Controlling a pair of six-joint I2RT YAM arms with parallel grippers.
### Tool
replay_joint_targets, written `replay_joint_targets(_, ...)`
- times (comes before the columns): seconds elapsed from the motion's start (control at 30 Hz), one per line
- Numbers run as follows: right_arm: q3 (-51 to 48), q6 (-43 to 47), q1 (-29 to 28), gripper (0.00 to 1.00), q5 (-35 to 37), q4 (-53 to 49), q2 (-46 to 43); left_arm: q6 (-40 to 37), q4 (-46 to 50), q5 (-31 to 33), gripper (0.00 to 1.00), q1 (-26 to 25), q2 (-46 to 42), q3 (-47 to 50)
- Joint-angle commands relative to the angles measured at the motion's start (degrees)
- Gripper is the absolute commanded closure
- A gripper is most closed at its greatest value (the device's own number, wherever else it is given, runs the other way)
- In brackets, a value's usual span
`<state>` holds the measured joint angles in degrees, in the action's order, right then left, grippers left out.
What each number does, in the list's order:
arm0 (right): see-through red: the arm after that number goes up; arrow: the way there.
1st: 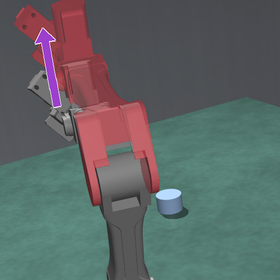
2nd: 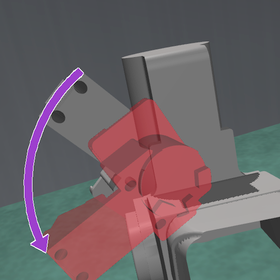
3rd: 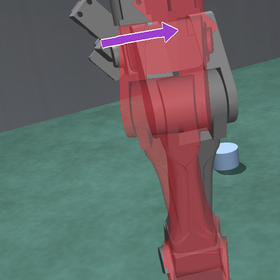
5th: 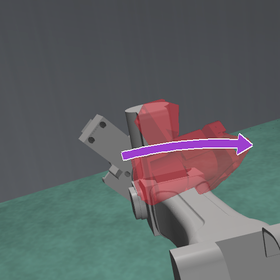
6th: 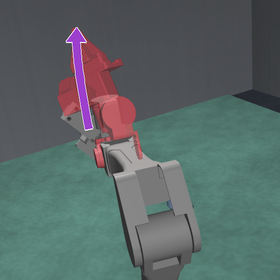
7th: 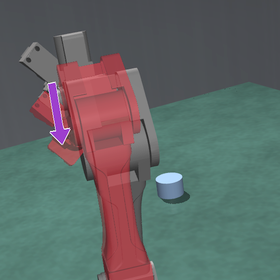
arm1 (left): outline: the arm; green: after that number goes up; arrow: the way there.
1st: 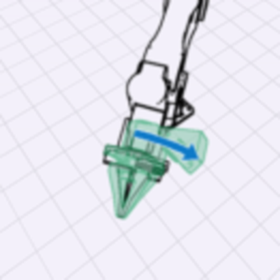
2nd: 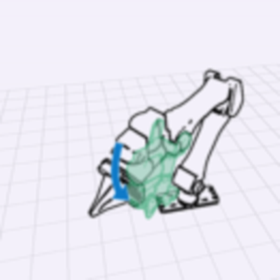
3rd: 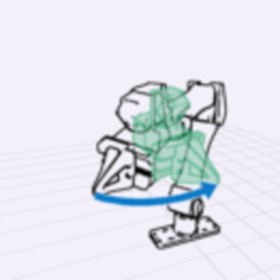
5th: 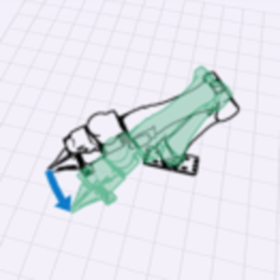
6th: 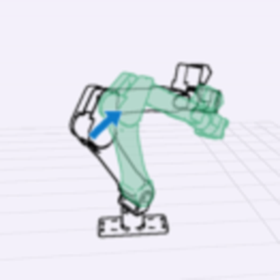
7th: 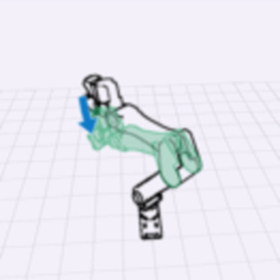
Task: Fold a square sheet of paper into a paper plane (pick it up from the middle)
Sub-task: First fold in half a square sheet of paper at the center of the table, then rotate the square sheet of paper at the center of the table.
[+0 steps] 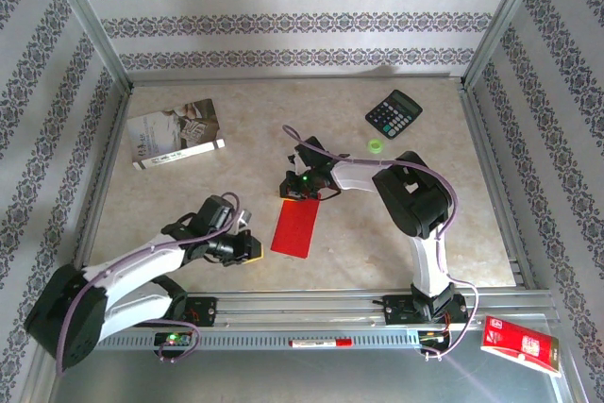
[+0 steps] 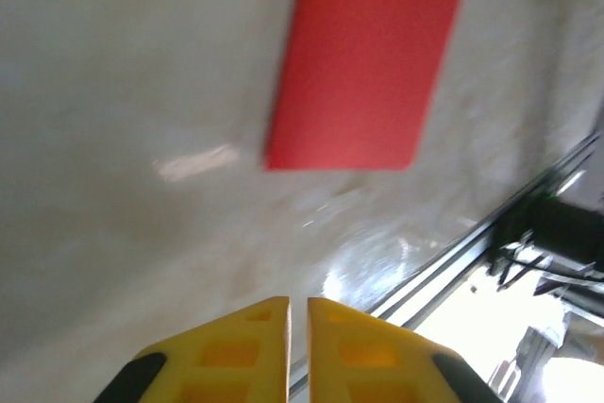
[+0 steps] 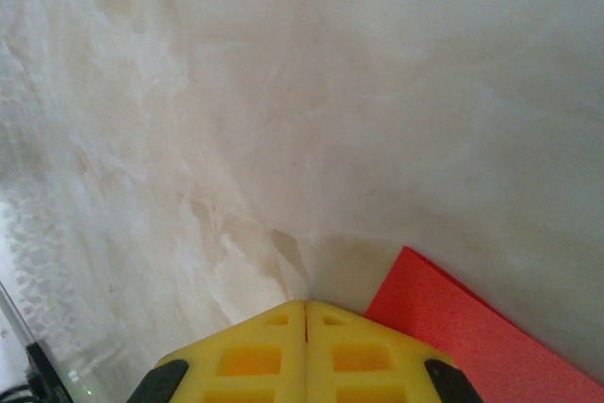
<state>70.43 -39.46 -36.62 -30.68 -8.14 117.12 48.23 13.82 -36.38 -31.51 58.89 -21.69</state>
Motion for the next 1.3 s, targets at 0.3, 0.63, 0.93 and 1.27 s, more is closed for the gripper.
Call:
replay_joint_targets(0.3,-11.43,8.43,5.68,0.98,-3.75,-11.91,-21.34,-3.65,-5.35,7.18,0.87,-0.13,18.37,-12.29)
replay_joint_targets(0.63,-16.69,-1.78,2.89,1.00,2.93,-2.42,-16.60,-1.38,-12.43,4.12,0.94,-3.78,28.74,-11.49)
replay_joint_targets(0.93,-7.14,7.84,4.92,1.00,0.52,-10.08,-7.35,2.80,-15.80,1.63,0.90,-11.25,27.48,-9.84)
replay_joint_targets(1.27,-20.18,6.74,5.84,0.89,3.37,-15.15,-28.37,2.75,-11.19,8.65,0.81,-8.74,23.10,-15.40)
